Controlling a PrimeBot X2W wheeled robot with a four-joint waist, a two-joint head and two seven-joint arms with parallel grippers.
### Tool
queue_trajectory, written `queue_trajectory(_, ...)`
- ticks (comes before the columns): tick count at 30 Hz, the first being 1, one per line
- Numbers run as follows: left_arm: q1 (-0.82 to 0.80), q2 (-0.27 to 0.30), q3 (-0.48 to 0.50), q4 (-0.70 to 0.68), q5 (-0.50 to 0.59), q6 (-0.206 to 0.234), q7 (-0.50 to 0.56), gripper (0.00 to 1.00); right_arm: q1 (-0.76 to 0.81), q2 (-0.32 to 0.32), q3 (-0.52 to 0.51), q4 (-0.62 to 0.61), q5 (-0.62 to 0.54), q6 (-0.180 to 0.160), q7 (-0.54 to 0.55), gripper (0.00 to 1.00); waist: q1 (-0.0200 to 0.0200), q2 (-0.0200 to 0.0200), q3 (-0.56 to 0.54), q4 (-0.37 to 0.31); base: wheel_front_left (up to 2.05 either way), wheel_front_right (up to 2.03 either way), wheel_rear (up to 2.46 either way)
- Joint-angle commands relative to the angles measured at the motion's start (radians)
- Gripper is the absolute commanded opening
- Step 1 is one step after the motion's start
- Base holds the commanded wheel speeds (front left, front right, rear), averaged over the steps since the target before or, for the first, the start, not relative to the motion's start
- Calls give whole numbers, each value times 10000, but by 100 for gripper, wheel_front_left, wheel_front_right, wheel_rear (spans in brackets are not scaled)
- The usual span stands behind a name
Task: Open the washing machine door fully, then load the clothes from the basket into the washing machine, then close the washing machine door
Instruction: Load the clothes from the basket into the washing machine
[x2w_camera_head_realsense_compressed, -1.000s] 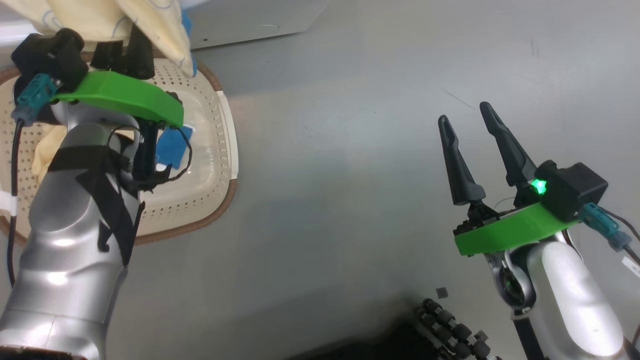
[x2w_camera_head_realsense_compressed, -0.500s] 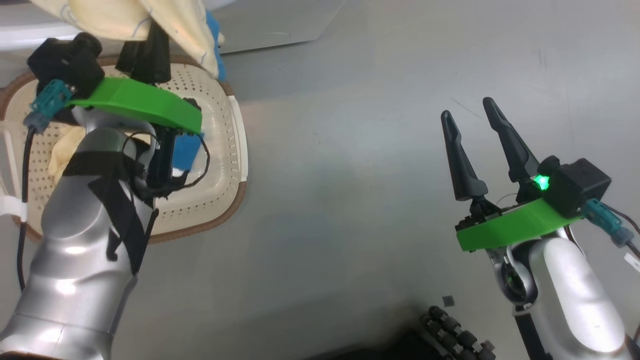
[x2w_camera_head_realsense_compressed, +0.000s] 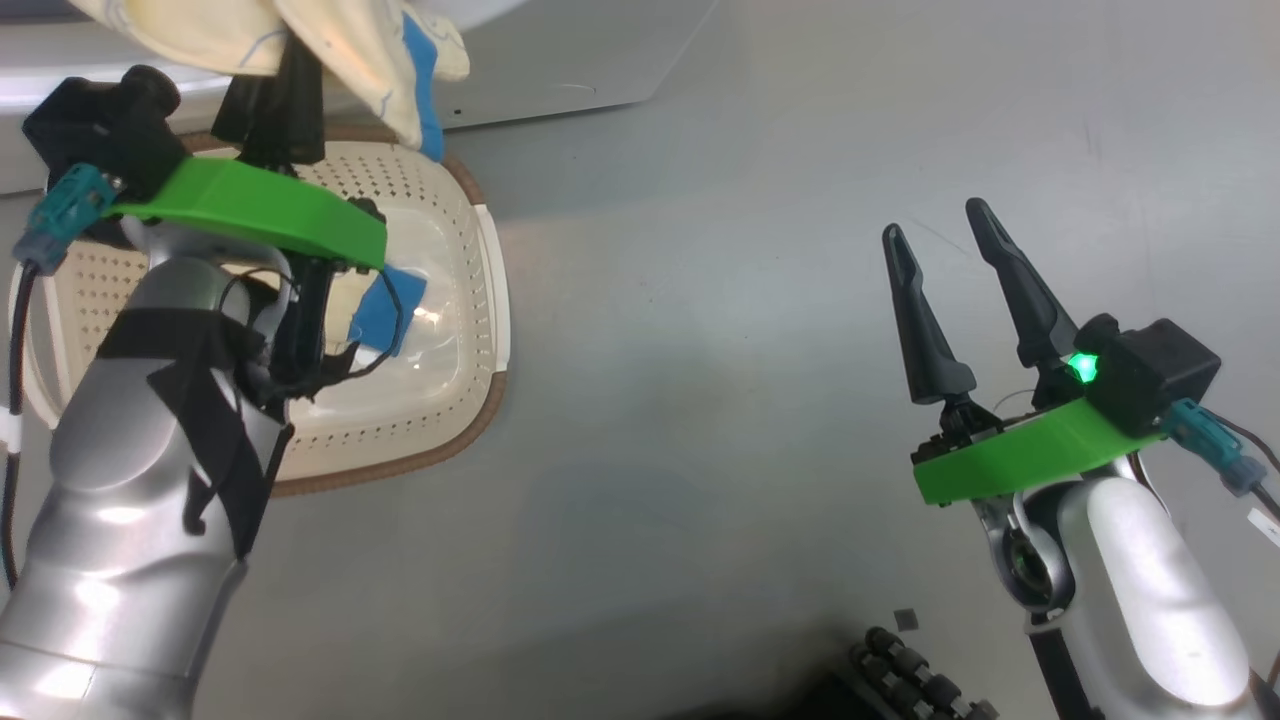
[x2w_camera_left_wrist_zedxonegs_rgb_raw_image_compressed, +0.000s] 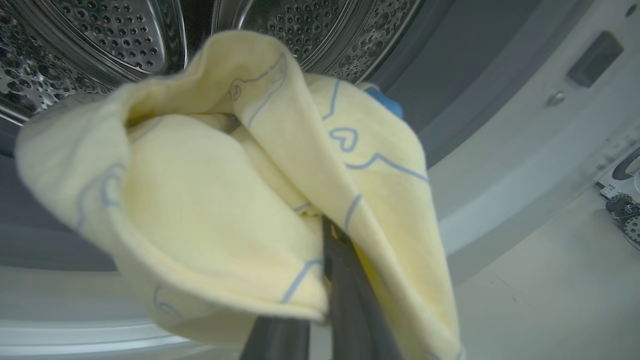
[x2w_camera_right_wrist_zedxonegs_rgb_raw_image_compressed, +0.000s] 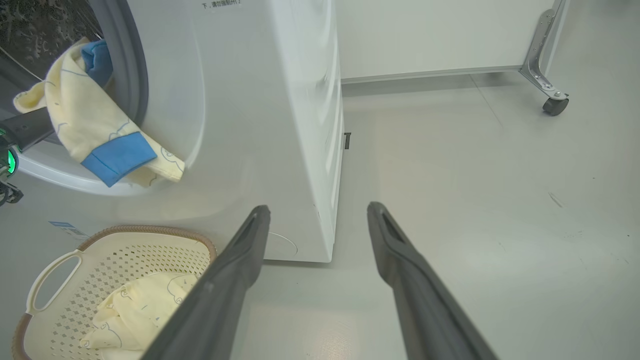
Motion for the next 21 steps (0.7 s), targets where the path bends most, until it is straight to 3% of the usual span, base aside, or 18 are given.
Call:
queue_trajectory(1, -158, 410, 295, -419, 66, 86, 80, 0, 249, -95, 150, -252, 27, 37, -65, 100, 0, 0, -31, -1, 0, 0, 0)
queue_trajectory(12, -986, 1146, 293, -703, 590, 655, 871, 0, 356, -95, 326, -190, 265, 37, -65, 100, 0, 0, -235, -135, 0, 0, 0)
queue_trajectory(21, -2330, 1279, 41, 28, 1036, 796, 1292, 0, 473, -95, 563, -109, 486, 37, -65, 100, 0, 0, -259, -502, 0, 0, 0)
